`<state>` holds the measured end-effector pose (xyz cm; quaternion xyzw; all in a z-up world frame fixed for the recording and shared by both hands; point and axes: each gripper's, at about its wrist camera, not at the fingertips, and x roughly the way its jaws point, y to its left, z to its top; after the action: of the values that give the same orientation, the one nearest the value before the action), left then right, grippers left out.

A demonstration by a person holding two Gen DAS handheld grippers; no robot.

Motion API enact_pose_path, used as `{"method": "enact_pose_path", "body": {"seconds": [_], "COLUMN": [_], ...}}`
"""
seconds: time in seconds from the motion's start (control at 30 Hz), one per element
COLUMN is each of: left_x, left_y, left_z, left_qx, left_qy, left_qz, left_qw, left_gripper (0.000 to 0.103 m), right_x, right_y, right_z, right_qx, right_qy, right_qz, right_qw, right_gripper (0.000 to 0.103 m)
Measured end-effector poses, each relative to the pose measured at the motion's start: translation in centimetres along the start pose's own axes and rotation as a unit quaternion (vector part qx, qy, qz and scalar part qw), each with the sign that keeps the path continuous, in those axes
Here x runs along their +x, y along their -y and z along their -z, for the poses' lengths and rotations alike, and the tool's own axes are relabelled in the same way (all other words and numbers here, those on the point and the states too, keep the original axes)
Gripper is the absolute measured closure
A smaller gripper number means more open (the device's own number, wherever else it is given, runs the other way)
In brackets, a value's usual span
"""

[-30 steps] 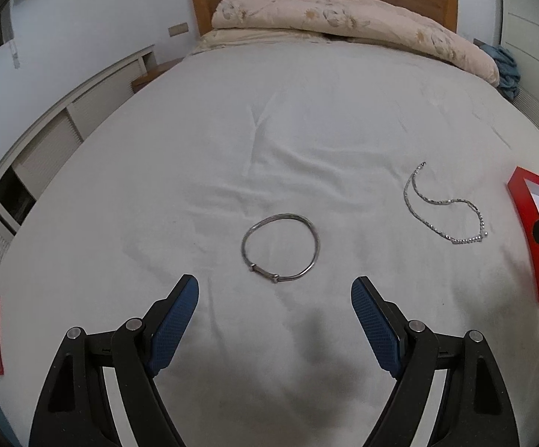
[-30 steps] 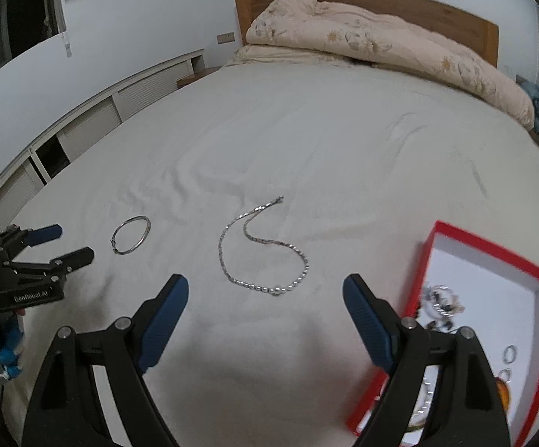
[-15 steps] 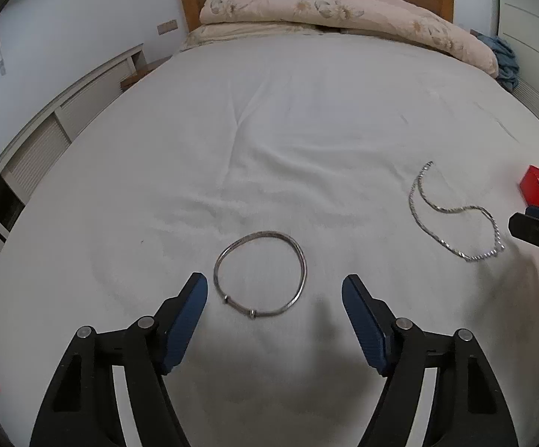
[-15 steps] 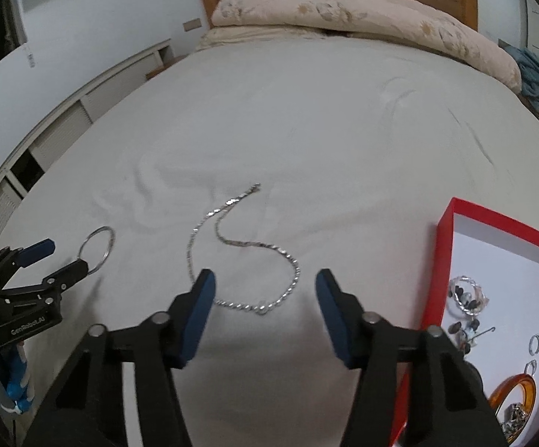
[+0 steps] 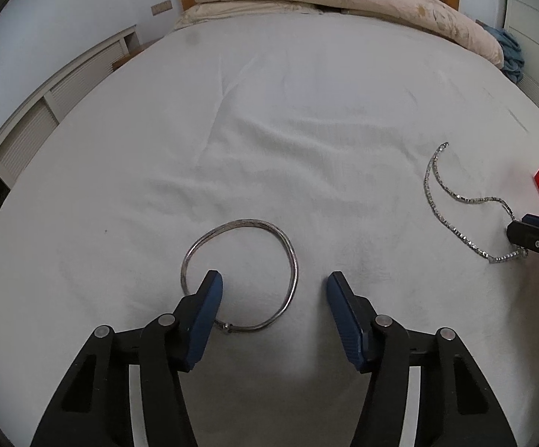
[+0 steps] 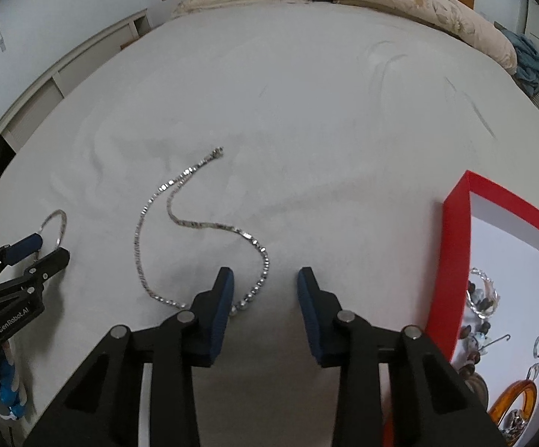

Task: Organize jewelry
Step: 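Grasp the silver chain with the right tool while the left tool grasps the plain silver bangle, then lift and carry the chain and bangle over the red box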

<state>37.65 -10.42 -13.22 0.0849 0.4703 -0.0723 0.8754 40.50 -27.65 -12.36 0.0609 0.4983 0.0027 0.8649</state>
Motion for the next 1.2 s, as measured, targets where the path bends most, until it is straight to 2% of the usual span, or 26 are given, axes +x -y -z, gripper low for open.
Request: {"method": "enact_pose_path", "body": {"seconds": [0.13, 0.5, 0.67, 0.73, 0.97, 1.03, 1.1, 1.2], "left_x": [0.5, 1.6, 1.8, 1.7, 1.7, 1.6, 1.5, 1.3], "left_y": [0.2, -0.6, -0.3, 0.0, 0.2, 0.2, 0.2, 0.5], "left_z": [-0.1, -0.4, -0.8, -0.9, -0.9, -0.8, -0.8, -0.7], "left_qx": [0.002, -0.004, 0.001, 0.005, 0.006, 0.008, 0.008, 0.011], "left_qy": [-0.001, -0.002, 0.007, 0.010, 0.016, 0.018, 0.020, 0.027], "left_qz": [0.005, 0.030, 0.037, 0.039, 0.047, 0.052, 0.052, 0.045], "left_qw": [1.0000, 0.9995, 0.9993, 0.9992, 0.9987, 0.9985, 0.9984, 0.9986], "left_gripper": [0.048, 0.050, 0.062, 0.070, 0.083, 0.091, 0.096, 0.099], "right_x": [0.7, 2.6, 3.0, 2.9, 3.0, 2.9, 2.8, 2.5], "right_y": [-0.4, -1.5, -1.7, -1.8, -1.4, -1.2, -1.1, -1.2], "right_z": [-0.4, -1.8, -2.3, -2.3, -2.9, -2.9, -2.9, -2.7], "right_qx": [-0.018, -0.056, -0.072, -0.075, -0.057, -0.055, -0.052, -0.054], "right_qy": [-0.007, -0.039, -0.048, -0.048, -0.049, -0.048, -0.047, -0.040], "right_qz": [0.009, 0.015, 0.012, 0.010, -0.011, -0.014, -0.024, -0.027], "right_qw": [1.000, 0.998, 0.996, 0.996, 0.997, 0.997, 0.997, 0.997], "right_gripper": [0.079, 0.081, 0.084, 0.085, 0.088, 0.090, 0.098, 0.100]}}
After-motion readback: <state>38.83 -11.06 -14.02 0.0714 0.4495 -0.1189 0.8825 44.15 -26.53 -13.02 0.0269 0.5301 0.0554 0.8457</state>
